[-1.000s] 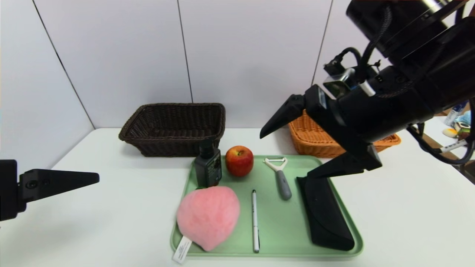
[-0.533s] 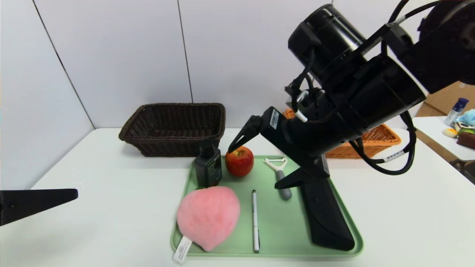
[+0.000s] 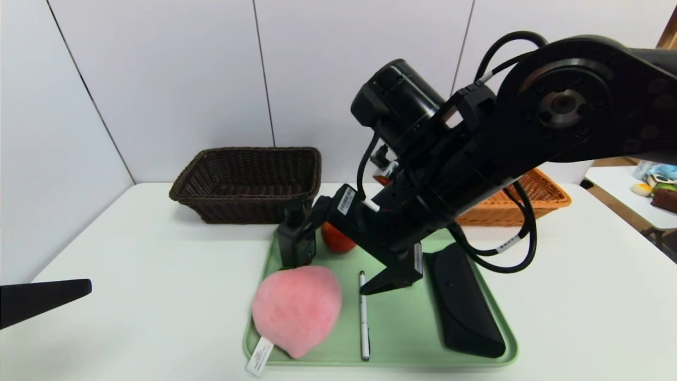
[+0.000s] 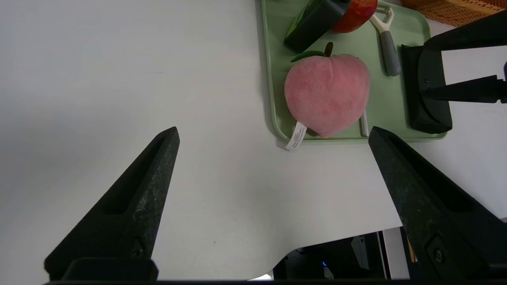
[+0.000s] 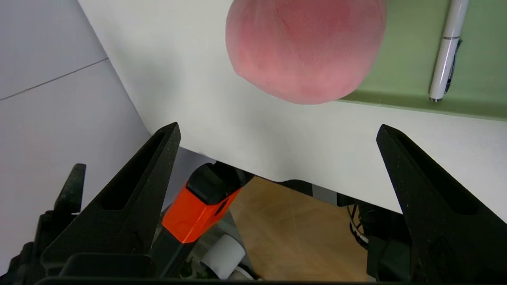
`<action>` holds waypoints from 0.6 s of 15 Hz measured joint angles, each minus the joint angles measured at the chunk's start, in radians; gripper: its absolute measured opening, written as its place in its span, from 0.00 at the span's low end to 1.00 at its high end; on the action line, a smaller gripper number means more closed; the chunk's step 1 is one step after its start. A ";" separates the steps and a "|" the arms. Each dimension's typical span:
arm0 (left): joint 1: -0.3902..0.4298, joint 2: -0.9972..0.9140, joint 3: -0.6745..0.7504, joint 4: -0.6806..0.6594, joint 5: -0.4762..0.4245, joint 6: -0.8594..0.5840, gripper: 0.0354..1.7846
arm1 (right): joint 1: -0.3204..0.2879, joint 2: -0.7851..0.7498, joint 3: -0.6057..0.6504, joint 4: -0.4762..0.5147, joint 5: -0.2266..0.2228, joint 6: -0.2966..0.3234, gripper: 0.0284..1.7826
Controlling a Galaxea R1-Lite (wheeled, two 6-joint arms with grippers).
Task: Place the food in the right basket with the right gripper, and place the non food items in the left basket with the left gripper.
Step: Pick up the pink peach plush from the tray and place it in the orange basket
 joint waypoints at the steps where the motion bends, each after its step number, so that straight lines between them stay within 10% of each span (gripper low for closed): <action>1: 0.000 -0.002 0.001 0.000 -0.001 0.000 0.94 | 0.003 0.013 0.000 -0.001 0.000 0.001 0.96; 9: 0.000 0.006 0.013 -0.010 -0.006 0.002 0.94 | 0.018 0.144 -0.001 -0.048 -0.033 0.026 0.96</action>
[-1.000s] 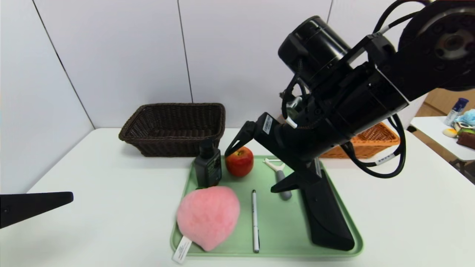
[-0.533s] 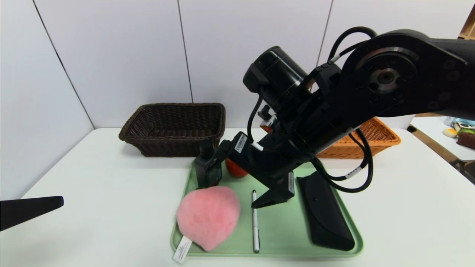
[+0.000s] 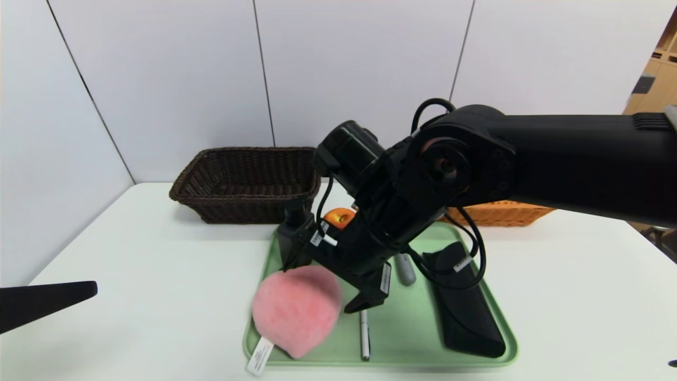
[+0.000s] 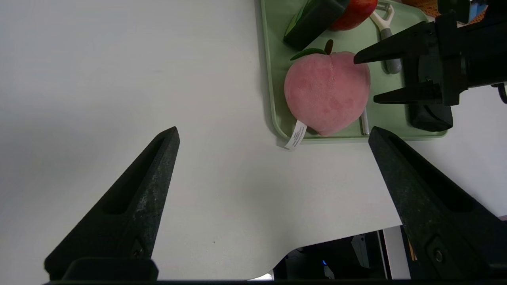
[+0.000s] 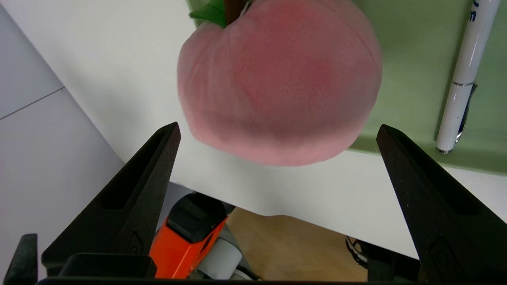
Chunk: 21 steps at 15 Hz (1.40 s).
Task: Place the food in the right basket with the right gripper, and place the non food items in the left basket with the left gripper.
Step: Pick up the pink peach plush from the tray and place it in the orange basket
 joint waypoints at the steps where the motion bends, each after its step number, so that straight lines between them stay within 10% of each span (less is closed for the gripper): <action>1: 0.000 0.002 0.001 0.000 0.000 0.000 0.94 | 0.004 0.013 0.000 0.000 0.000 0.000 0.96; 15: 0.000 0.021 0.013 0.000 -0.018 -0.001 0.94 | 0.033 0.093 0.000 -0.074 -0.001 0.050 0.96; 21: 0.000 0.016 0.017 0.002 -0.019 -0.001 0.94 | 0.032 0.095 0.000 -0.073 0.000 0.050 0.53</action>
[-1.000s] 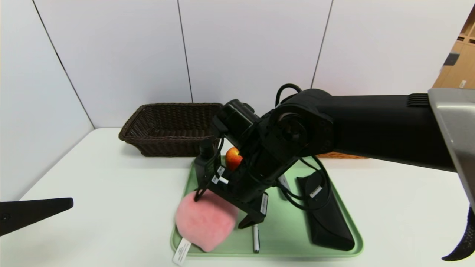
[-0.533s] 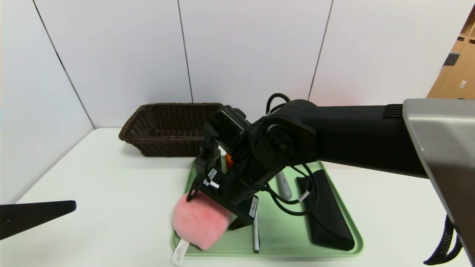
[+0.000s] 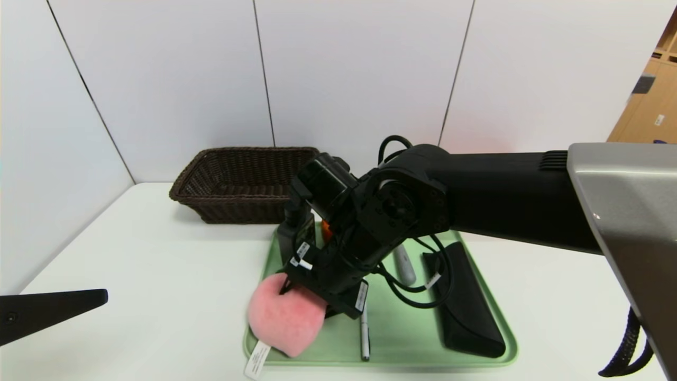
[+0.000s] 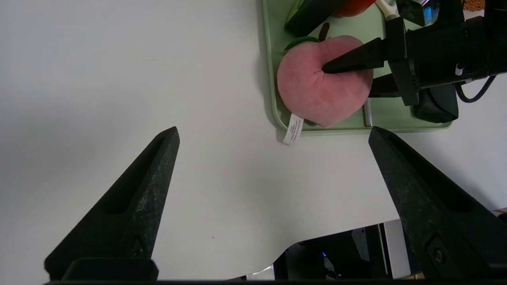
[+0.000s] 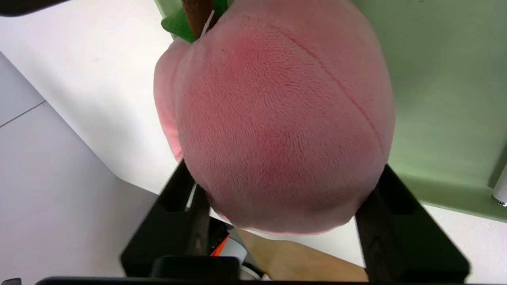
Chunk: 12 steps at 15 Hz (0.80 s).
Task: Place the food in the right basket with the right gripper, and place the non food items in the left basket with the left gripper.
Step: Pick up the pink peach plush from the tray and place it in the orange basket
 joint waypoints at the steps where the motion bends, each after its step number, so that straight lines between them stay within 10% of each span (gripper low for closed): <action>1: 0.000 -0.001 0.000 0.001 0.000 0.000 0.94 | 0.000 -0.001 0.000 0.000 0.000 0.000 0.48; 4: 0.000 -0.003 0.002 0.005 0.000 -0.002 0.94 | 0.000 -0.013 0.003 0.005 0.000 0.003 0.34; 12: 0.000 -0.029 0.018 0.007 0.000 -0.002 0.94 | -0.009 -0.208 0.130 0.011 0.004 0.048 0.34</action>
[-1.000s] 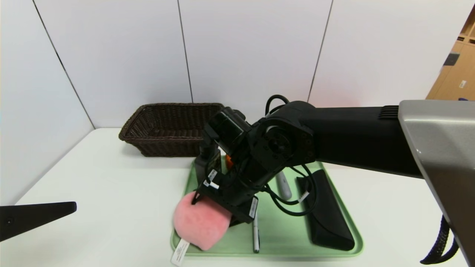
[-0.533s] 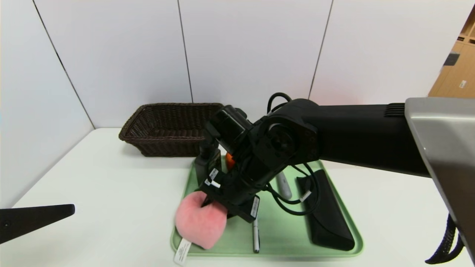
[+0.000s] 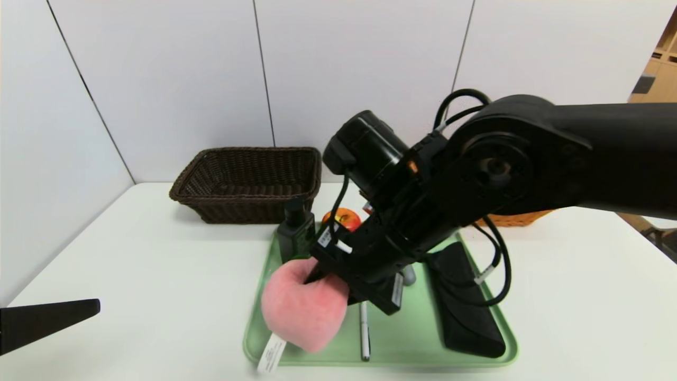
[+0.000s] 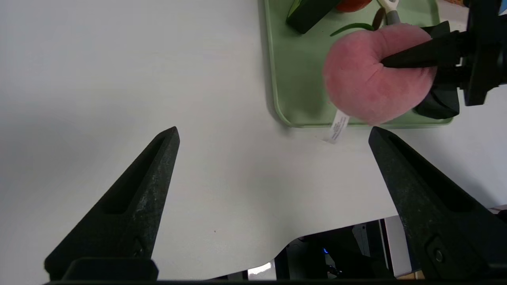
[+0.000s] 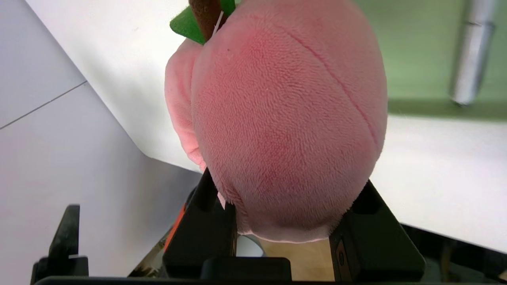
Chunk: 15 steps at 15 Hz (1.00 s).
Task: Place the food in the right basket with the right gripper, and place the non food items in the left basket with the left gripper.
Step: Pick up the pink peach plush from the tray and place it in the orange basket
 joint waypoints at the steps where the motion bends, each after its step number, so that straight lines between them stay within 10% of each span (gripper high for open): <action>1: 0.000 -0.001 0.000 0.000 0.000 0.000 0.94 | -0.011 -0.042 0.042 0.003 -0.002 -0.002 0.34; 7: 0.000 -0.003 0.000 -0.007 -0.035 0.001 0.94 | -0.330 -0.309 0.156 0.008 -0.008 -0.159 0.34; 11: -0.001 -0.002 -0.005 -0.009 -0.038 0.003 0.94 | -0.578 -0.375 0.147 -0.175 -0.077 -0.484 0.33; 15: -0.001 -0.008 -0.005 -0.001 -0.037 0.003 0.94 | -0.710 -0.301 0.142 -0.358 -0.130 -0.538 0.33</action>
